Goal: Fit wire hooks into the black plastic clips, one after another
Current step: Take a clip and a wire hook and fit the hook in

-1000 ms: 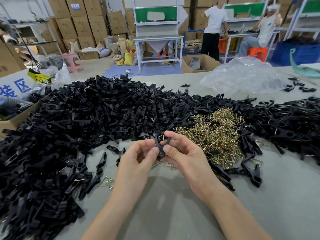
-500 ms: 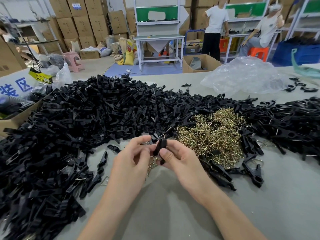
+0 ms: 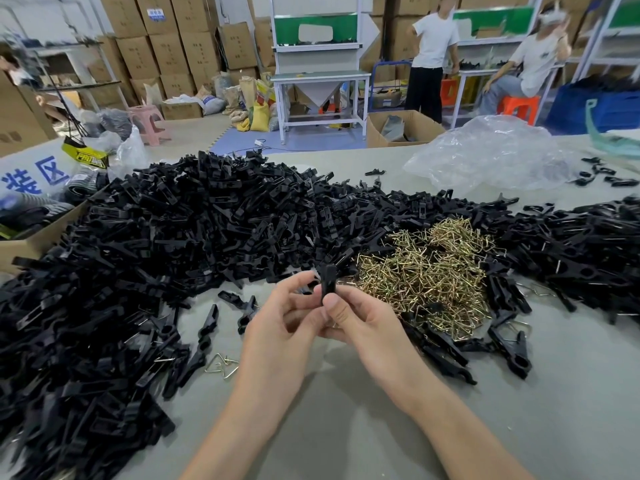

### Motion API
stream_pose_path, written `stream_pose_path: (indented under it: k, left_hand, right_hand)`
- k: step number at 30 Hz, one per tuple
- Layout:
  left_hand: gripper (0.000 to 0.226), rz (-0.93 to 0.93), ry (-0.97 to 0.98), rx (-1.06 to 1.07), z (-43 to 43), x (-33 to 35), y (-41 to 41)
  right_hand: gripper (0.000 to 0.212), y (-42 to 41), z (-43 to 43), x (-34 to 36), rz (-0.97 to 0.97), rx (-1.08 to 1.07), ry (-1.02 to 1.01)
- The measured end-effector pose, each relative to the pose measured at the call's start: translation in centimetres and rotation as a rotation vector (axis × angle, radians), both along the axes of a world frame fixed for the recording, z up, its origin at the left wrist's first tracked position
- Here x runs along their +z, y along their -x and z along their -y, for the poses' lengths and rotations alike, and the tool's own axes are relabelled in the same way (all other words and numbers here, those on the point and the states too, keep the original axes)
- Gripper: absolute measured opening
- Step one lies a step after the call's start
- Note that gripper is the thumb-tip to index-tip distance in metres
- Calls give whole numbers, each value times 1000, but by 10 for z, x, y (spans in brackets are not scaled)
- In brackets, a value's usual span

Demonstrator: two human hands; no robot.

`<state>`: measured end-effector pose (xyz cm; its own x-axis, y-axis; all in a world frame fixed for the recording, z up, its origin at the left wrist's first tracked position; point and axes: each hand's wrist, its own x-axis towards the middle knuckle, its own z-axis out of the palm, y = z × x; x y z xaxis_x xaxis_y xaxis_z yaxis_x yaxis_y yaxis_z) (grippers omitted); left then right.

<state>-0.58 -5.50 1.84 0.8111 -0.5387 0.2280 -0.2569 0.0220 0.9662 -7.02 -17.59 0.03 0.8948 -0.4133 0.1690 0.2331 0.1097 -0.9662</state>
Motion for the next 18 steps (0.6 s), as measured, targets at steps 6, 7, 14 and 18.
stream_pose_path:
  k: [6,7,14,18]
  left_hand:
    - [20,199,-175,79,-1,-10,2]
    - [17,283,-241,86,-1,-13,3]
    - [41,743,-541,37,42,-13,-2]
    - [45,762,-792,-42,81,-7,-14]
  right_hand:
    - [16,4,6,4,60,-171,92]
    - [14,5,9,6,78,-235,74]
    - [8,12,36,6,140,-672,73]
    - [13,14,35,2,124,-730,123]
